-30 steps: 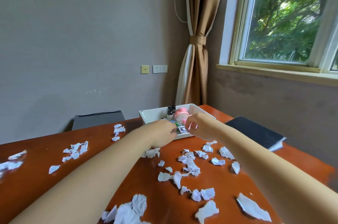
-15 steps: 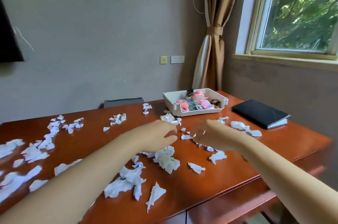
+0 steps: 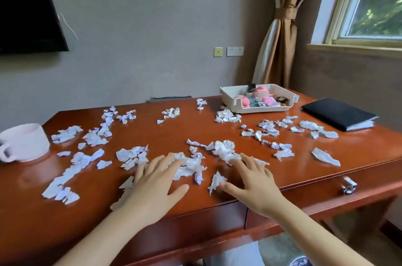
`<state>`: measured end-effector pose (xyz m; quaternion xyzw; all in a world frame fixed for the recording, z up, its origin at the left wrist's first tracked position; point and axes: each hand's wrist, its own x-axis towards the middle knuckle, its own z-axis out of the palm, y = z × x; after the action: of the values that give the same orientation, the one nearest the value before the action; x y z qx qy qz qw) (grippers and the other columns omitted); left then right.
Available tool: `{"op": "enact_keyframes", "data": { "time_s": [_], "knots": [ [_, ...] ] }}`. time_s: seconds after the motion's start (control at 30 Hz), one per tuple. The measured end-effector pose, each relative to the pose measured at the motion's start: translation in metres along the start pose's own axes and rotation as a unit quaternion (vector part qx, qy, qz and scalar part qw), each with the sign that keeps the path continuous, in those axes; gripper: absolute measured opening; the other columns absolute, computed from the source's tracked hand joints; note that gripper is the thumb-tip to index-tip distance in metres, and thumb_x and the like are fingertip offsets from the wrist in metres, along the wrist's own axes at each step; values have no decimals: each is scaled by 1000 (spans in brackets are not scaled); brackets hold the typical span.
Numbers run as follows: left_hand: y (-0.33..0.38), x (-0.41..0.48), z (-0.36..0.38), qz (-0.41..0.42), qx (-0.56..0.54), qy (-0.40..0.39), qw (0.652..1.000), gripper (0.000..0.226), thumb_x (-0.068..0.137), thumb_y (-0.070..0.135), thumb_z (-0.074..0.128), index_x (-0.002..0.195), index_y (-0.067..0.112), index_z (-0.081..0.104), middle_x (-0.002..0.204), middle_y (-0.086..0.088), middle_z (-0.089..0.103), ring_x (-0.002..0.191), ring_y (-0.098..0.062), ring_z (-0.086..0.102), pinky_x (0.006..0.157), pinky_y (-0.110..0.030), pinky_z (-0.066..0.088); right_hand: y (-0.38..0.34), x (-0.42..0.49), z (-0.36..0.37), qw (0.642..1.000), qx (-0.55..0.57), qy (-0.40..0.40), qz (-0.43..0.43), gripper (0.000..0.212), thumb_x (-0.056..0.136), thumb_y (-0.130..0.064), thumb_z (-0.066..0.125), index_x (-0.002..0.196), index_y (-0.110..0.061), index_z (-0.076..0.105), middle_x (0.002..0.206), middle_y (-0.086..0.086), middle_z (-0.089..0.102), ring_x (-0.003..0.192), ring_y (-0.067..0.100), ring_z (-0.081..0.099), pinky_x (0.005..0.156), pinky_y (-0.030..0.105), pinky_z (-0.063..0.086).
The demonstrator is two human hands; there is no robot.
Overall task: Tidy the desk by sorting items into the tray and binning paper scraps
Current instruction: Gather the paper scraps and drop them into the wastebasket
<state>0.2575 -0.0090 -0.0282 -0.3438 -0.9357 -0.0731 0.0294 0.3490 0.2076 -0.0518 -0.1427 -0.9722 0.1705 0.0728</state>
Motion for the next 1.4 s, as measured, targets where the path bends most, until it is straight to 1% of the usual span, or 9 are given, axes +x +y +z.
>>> {"op": "enact_keyframes", "data": {
  "time_s": [0.1,0.2,0.3,0.47,0.63,0.87,1.03,1.17,1.4],
  "knots": [
    [-14,-17,15,-55,11,16,998,68,90,65,26,148,36,5,159,10,-9,146,-14,-12,117,-45,-4,-16,4,10,1000,-3,7,-6,97,56,-84,16,141,-37,23,158,-1,10,147,24,4,116,46,10],
    [-25,-17,25,-94,-23,42,994,75,85,70,28,148,38,4,158,8,-14,145,-15,-16,117,-50,-3,-28,14,19,999,-26,4,-23,83,77,-77,36,145,-34,19,158,-1,10,147,24,5,117,45,9],
    [-33,-7,29,-87,-41,69,993,81,75,75,16,147,39,8,158,9,-9,146,-14,-12,117,-49,0,-35,26,27,998,-35,24,-40,75,85,-66,41,147,-33,14,159,-1,8,147,23,4,118,43,10],
    [-42,19,29,-60,-100,51,992,63,92,54,39,147,35,15,158,8,-2,146,-16,-5,118,-45,9,-46,52,36,996,-27,19,-79,67,89,-59,41,146,-36,14,159,-2,8,147,22,6,117,38,12],
    [-50,45,28,-12,-140,30,990,49,95,47,40,142,33,29,154,10,16,143,-12,13,117,-36,18,-53,79,39,992,8,8,-125,50,93,-43,46,140,-35,32,154,-3,24,141,21,24,112,36,22],
    [-66,81,37,-5,-203,56,977,10,95,30,48,92,20,44,112,12,44,109,-8,46,93,-23,42,-56,117,45,987,89,23,-133,14,91,-22,55,103,-13,57,143,1,40,128,21,40,98,27,38],
    [-64,74,34,3,-210,131,969,28,95,20,46,122,26,44,132,20,37,119,3,36,95,-12,32,-53,110,41,978,138,94,-127,11,88,-8,56,96,-15,57,121,-5,48,115,17,45,88,17,38],
    [-67,75,41,-62,-75,152,984,44,90,43,51,130,26,49,144,2,43,134,-21,38,106,-42,35,-51,106,43,980,94,131,-112,25,88,-7,56,109,-21,61,121,-3,52,113,18,47,89,24,41],
    [-69,78,67,-66,-118,93,986,39,96,41,41,132,26,41,135,8,34,130,-18,31,110,-40,28,-53,92,49,988,15,117,-97,17,86,-35,62,99,-24,62,127,-1,54,116,23,50,90,35,43]
  ]
}}
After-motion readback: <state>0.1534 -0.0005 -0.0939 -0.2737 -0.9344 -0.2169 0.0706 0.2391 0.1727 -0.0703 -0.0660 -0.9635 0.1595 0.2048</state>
